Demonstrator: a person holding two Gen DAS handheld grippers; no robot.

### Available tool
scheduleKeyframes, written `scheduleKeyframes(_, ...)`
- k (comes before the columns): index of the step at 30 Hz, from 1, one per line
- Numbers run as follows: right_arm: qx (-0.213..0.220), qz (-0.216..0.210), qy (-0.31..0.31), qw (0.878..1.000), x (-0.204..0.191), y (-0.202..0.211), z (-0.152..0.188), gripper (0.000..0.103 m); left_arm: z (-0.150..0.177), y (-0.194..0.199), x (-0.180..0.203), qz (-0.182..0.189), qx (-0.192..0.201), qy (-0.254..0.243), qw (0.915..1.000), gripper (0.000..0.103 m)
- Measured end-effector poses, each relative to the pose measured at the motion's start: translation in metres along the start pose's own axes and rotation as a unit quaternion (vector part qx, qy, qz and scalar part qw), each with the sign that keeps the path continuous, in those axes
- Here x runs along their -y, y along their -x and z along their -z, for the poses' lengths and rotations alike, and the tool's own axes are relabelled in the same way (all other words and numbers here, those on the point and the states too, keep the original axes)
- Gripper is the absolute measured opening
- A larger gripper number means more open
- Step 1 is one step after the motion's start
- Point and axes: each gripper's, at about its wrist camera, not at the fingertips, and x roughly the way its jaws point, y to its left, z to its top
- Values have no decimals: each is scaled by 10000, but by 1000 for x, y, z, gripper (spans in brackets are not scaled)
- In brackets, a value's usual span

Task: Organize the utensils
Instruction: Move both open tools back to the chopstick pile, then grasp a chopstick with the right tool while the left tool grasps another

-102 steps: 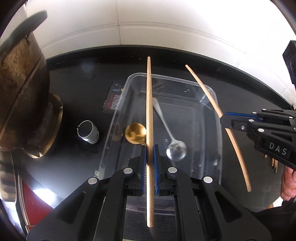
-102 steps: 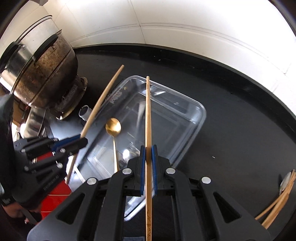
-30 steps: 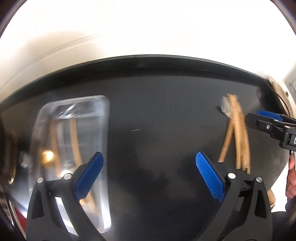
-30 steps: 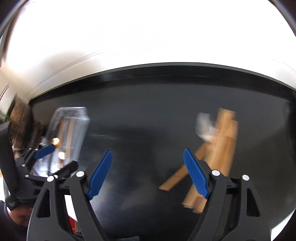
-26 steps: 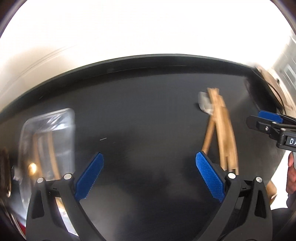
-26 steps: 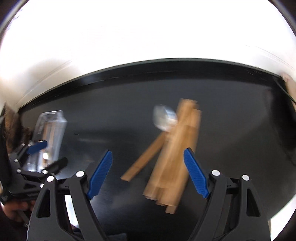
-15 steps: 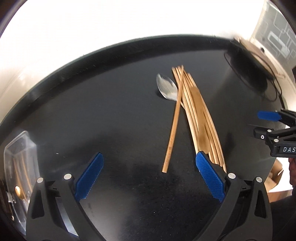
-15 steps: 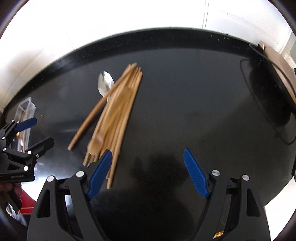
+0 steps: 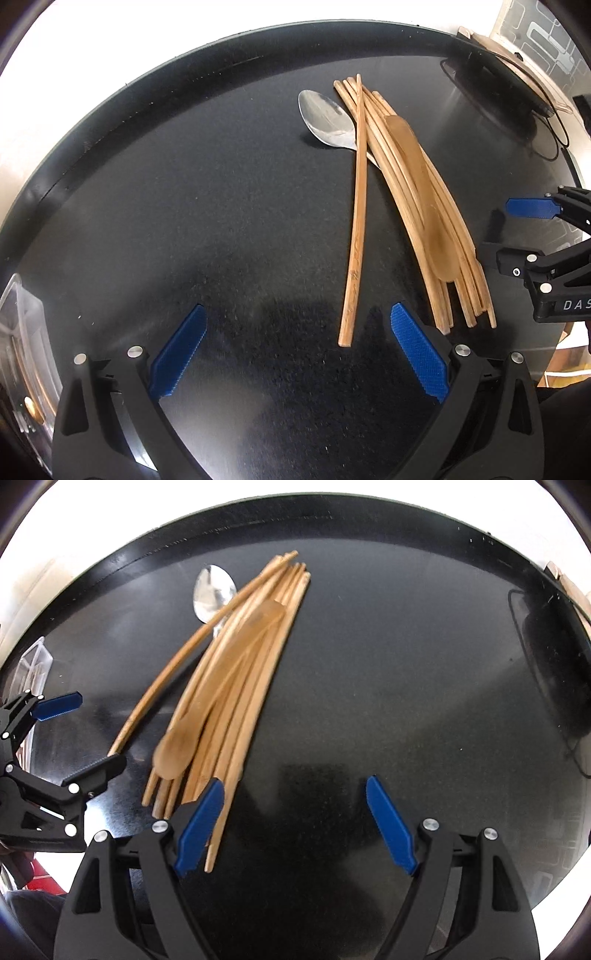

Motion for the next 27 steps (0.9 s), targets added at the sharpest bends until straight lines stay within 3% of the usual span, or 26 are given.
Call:
scheduleKeyframes(7,11,45,12,10000,0,-5,-10,77,-14,-15,-1,136,11,-156,9998,97)
scheduleKeyframes(14,47,358,-128,9993,11,-8,-20,77,-30,-21,0,155,188,-343,9991,97)
scheduleKeyframes(27,388,357,-11,9986,16,-13,-58,64,-57,-31,2,136,509,-523,9972,96)
